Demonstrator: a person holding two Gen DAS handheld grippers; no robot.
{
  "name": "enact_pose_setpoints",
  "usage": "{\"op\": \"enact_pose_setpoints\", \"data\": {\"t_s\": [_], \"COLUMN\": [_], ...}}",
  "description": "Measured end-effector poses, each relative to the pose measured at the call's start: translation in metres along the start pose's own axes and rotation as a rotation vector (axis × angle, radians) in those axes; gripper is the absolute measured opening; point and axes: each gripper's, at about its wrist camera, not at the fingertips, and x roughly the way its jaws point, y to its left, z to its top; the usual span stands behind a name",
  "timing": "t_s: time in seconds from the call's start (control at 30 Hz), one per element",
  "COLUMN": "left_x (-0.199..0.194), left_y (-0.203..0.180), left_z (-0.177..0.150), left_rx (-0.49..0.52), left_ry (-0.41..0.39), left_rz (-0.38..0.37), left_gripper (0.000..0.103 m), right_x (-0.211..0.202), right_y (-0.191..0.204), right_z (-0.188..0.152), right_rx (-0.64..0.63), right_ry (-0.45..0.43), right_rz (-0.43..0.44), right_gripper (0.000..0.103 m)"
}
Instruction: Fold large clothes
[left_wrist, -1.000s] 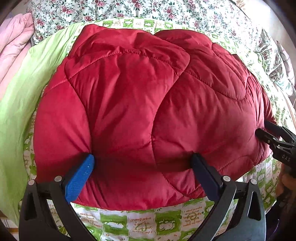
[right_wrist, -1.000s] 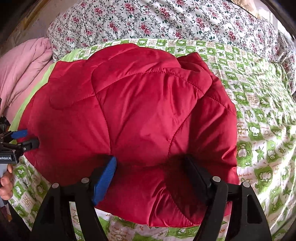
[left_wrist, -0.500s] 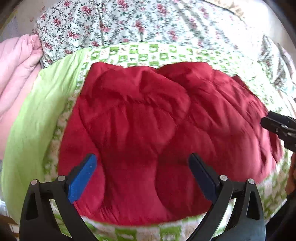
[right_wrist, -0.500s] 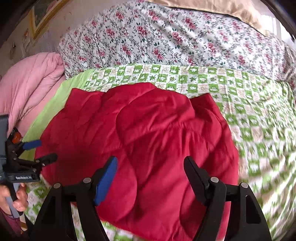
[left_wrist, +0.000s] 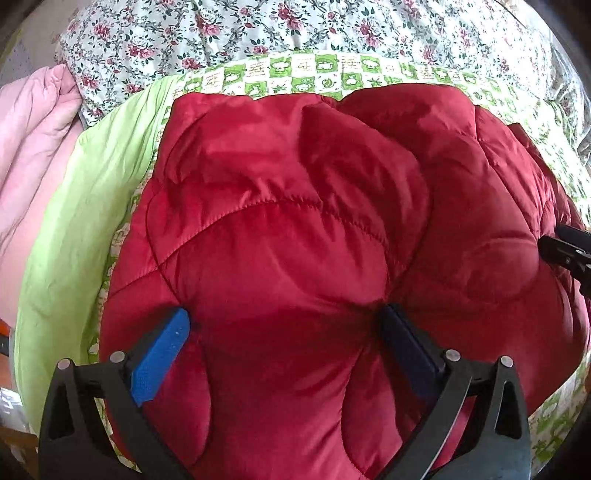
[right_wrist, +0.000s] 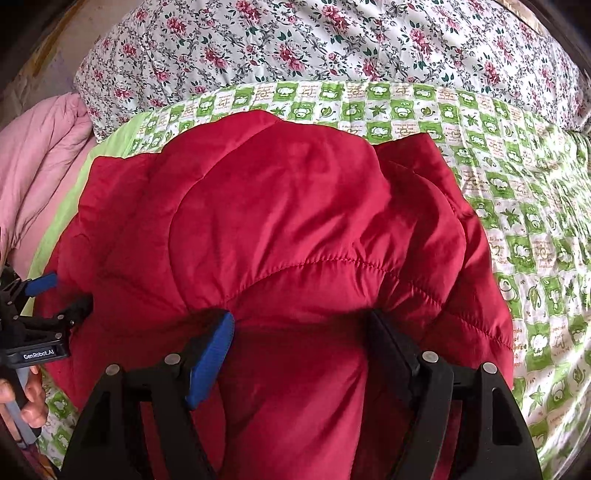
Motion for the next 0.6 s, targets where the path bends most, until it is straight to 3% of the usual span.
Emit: {"op": "enact_pose_setpoints", "data": {"t_s": [0.33, 0.6], "left_x": [-0.003, -0.017], "left_y": [0.003, 0.010], "left_z": [-0.003, -0.014], "left_rx": [-0.003, -0.021], "left_ry": [-0.009, -0.028], "left_rz": [-0.010, -0.038], "left_gripper": [0.103, 0.103], "right_x": [-0.010, -0.046], "right_y": [-0.004, 0.005], "right_z": [-0.014, -0.027], "right_rx": [-0.003, -0.008], "right_ry": [-0.026, -0.077], "right_rz": [0.008, 0.057], "right_gripper": [0.075, 0.075]}}
